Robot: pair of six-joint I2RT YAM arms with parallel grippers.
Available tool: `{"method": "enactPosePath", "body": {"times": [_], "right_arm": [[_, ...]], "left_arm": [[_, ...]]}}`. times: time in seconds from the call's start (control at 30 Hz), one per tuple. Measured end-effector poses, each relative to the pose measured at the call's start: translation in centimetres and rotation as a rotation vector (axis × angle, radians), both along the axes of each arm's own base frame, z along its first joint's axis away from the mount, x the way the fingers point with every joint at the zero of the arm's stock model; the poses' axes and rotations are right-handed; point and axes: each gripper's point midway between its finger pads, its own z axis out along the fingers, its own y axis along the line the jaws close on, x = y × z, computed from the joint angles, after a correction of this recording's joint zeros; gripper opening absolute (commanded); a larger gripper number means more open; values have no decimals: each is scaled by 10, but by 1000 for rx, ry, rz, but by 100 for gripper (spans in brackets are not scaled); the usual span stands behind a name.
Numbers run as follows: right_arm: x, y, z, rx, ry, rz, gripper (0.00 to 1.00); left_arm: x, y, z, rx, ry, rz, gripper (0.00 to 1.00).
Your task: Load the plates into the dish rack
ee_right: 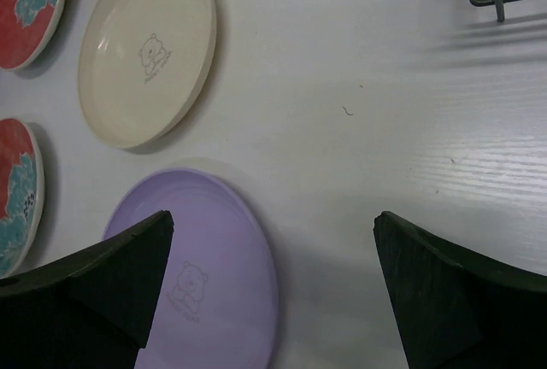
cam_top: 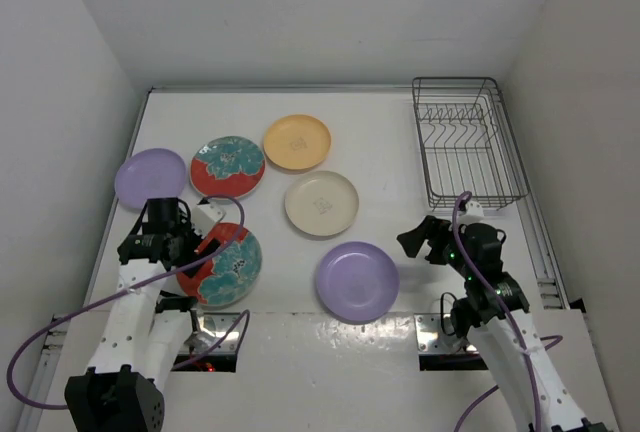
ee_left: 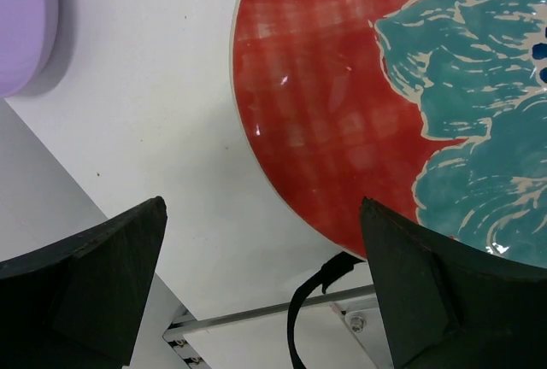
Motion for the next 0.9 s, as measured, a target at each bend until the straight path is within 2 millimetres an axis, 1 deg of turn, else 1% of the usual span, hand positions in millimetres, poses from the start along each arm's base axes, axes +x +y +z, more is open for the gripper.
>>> {"method": "enactPosePath", "body": {"times": [0.13, 0.3, 0.43, 0.53, 0.57, 0.6, 0.63, 0.67, 0.73, 0.77, 0.8, 0.83, 0.9], "right_arm": [[0, -1, -4, -4, 26, -8, 100], [0, 3, -8, 2, 97, 4, 100], [6, 11, 1, 19, 130, 34, 100], [13, 17, 10, 31, 134, 59, 100], [15, 18, 14, 31, 133, 67, 100], [18, 19, 18, 31, 129, 74, 100], [21, 21, 22, 30, 124, 81, 100], [23, 21, 25, 28, 117, 86, 100], [27, 22, 31, 22, 101, 95, 100], [28, 22, 33, 19, 93, 99, 100], [29, 22, 35, 15, 86, 103, 100], [30, 22, 36, 11, 81, 105, 100], [32, 22, 36, 6, 76, 109, 100]], "left_arm": [[2, -1, 5, -7, -8, 0, 100], [19, 0, 28, -15, -63, 19, 100], [42, 0, 52, -45, -104, 71, 100], [68, 4, 71, -93, -125, 145, 100], [81, 8, 74, -127, -115, 186, 100], [92, 15, 78, -158, -108, 229, 98], [107, 26, 84, -194, -111, 286, 94], [124, 39, 85, -241, -111, 343, 91], [150, 70, 82, -324, -101, 466, 85], [165, 90, 77, -366, -108, 539, 83], [173, 109, 69, -396, -106, 605, 82], [177, 123, 60, -416, -100, 655, 81], [177, 149, 40, -431, -83, 758, 81]]}}
